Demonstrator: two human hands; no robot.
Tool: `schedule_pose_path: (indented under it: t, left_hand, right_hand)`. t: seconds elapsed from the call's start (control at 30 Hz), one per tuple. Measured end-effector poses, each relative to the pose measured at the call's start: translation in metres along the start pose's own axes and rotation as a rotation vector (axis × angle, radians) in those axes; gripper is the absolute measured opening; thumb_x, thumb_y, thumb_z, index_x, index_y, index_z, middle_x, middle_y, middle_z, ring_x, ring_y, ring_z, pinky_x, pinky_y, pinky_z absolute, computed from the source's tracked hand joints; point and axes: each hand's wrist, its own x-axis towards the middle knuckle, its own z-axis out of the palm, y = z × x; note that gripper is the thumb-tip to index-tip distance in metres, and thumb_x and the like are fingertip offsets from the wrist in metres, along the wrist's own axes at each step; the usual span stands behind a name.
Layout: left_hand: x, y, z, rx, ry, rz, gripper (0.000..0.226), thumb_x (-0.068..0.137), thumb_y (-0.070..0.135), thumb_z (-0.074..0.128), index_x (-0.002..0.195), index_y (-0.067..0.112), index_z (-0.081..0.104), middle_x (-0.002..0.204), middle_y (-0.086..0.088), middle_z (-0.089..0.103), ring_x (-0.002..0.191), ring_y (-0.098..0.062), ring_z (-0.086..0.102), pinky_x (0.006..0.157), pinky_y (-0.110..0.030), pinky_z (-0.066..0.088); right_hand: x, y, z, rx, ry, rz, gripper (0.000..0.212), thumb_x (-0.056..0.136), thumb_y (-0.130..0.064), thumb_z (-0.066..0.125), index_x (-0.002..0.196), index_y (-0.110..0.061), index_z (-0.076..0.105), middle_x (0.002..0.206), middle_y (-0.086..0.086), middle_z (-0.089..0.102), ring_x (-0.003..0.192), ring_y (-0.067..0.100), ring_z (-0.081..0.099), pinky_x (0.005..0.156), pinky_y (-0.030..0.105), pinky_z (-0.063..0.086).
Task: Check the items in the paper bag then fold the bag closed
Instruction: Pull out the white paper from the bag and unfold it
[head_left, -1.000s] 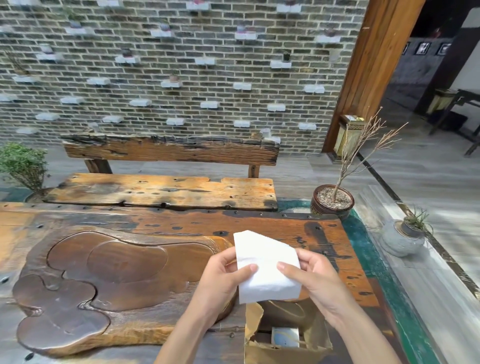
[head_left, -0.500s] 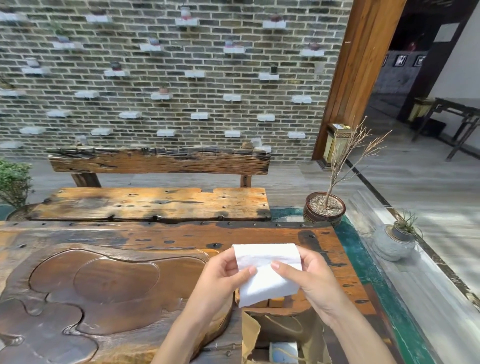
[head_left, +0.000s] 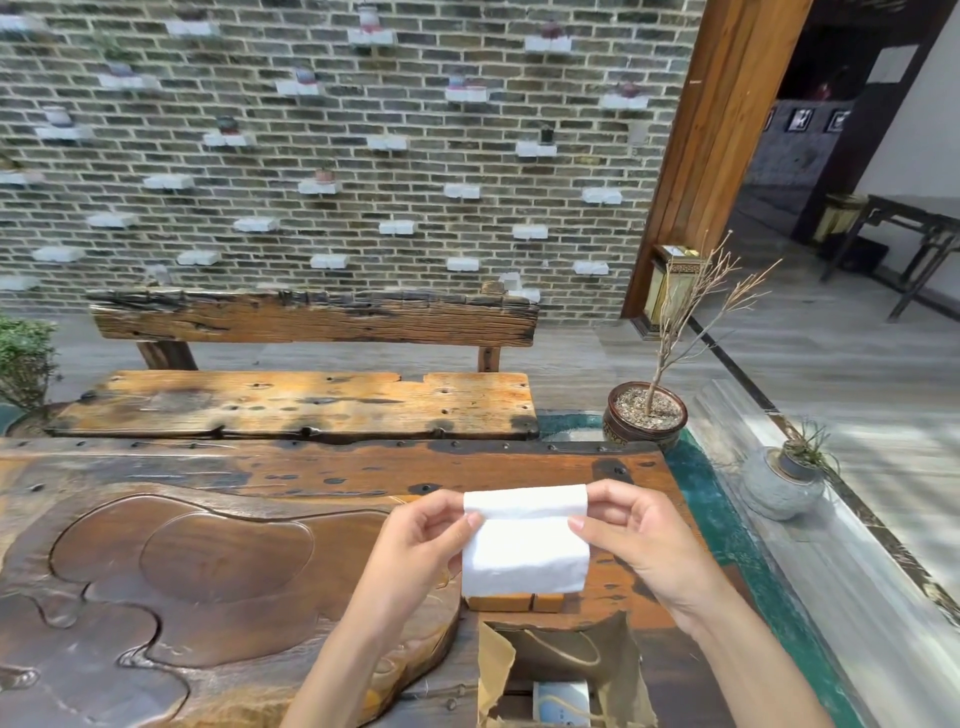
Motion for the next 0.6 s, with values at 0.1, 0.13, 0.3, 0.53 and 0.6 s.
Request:
schedule_pose_path:
  t: [0.1,0.13,0.3,0.53,0.6]
  left_hand:
    - [-0.0008,0.0003,-0.0008,-0.012,0.007,0.006,0.015,0.094,0.015,0.062,0.097,0.016,0.076,0.095,-0.009,0.078,0.078,-0.017,0.062,0.060,-0.029,0.042]
    - [-0.0008,0.0010,-0.0011,-0.016,0.007,0.005,0.016,0.094,0.014,0.061,0.098,0.018,0.076,0.097,-0.008,0.078,0.081,-0.018,0.063,0.064,-0.034,0.043]
    - [0.0027,-0.0005,-0.0058,0.021,0.008,0.029,0.035,0.093,-0.005,0.052,0.095,0.016,0.080,0.097,-0.009,0.076,0.087,-0.024,0.062,0.073,-0.039,0.045]
    - [0.0031,0.0030,-0.0049,0.064,0.019,0.075,0.043,0.089,-0.015,0.046,0.072,0.005,0.080,0.089,0.004,0.071,0.068,-0.007,0.058,0.055,-0.014,0.037]
    - [0.0027,0.0028,-0.0042,0.052,0.026,0.102,0.044,0.088,-0.017,0.045,0.071,0.004,0.079,0.087,0.003,0.070,0.063,-0.006,0.056,0.052,-0.011,0.036]
  right_hand:
    - [-0.0008,-0.0031,-0.0017,-0.022,0.008,-0.013,0.013,0.088,-0.001,0.068,0.098,-0.006,0.074,0.092,0.008,0.080,0.072,0.009,0.072,0.059,0.017,0.051]
    - [-0.0008,-0.0042,-0.0014,-0.021,0.016,-0.021,0.013,0.089,0.000,0.067,0.097,-0.006,0.074,0.089,0.007,0.080,0.067,0.006,0.069,0.055,0.014,0.048]
    - [0.0001,-0.0068,0.0020,-0.059,0.040,-0.110,0.031,0.087,0.009,0.064,0.087,-0.016,0.081,0.090,0.002,0.081,0.077,0.006,0.072,0.063,0.019,0.053]
    - [0.0015,-0.0067,0.0025,-0.069,0.072,-0.154,0.055,0.083,0.027,0.051,0.061,-0.014,0.081,0.087,-0.002,0.077,0.092,0.014,0.070,0.063,0.021,0.056]
    - [-0.0015,-0.0106,0.0031,-0.083,0.101,-0.170,0.049,0.086,0.020,0.055,0.069,-0.016,0.082,0.088,-0.006,0.078,0.091,0.007,0.070,0.067,0.017,0.055]
